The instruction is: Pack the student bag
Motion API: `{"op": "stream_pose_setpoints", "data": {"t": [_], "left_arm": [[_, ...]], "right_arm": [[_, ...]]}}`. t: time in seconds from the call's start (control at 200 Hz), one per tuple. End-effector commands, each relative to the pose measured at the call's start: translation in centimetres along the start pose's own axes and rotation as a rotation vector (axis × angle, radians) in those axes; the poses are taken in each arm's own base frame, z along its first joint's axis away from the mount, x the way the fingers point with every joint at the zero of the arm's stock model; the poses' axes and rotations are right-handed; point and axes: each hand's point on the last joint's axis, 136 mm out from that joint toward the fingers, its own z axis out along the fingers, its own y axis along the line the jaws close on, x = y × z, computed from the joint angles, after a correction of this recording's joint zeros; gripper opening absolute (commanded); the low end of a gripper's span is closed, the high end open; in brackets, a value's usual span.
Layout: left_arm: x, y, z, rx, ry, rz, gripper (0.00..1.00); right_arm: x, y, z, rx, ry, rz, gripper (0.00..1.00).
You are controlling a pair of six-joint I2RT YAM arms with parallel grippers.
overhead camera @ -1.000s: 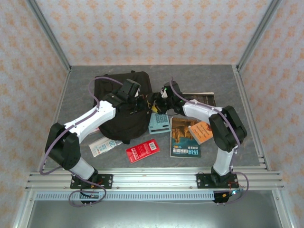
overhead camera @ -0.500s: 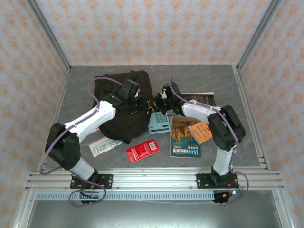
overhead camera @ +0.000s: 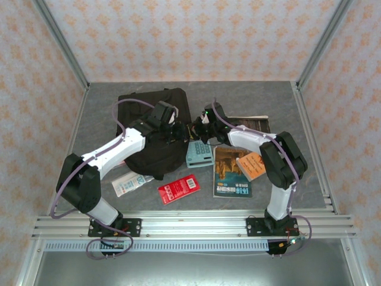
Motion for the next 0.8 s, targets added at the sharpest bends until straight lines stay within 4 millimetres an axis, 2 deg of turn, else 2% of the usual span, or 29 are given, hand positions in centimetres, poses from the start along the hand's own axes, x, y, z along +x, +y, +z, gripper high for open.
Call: {"op": "stream_pose_setpoints", "data": {"t": [0.0,0.13,0.225,0.325,0.5,0.666,0.796], "left_arm": [[-0.4,-2.3,-0.6,0.102,-0.019,0.007,0.26],[-0.6,-2.7,-1.0,0.116,-0.035,0.022,0.35],[-0.5,-1.9,-0.7,0.071,-0.03,0.023,0.41],[-0.5,-1.0,-0.2,0.029,-0.029,0.023,0.42],[-1.0,-0.8,0.4,0.008,-0.032,0.018,0.42],[-2.7,1.6,0.1,-0.104,-0.089,-0.025,0.41],[-4.4,3.2,0.9,-0.096,-0.106,-0.12,0.4]], "right_arm": [[-0.7,1.0,0.3,-0.041,-0.02,-0.02,0.0],[-0.6,1.1,0.2,-0.048,-0.02,-0.02,0.0],[-0.6,1.3,0.2,-0.06,-0.021,-0.016,0.0],[-0.5,1.6,0.1,-0.07,-0.02,-0.015,0.0],[-0.4,1.9,0.0,-0.084,-0.018,-0.014,0.0],[-0.3,2.1,-0.3,-0.093,-0.024,-0.021,0.0],[0.0,2.3,-0.3,-0.106,-0.016,-0.026,0.0]]}}
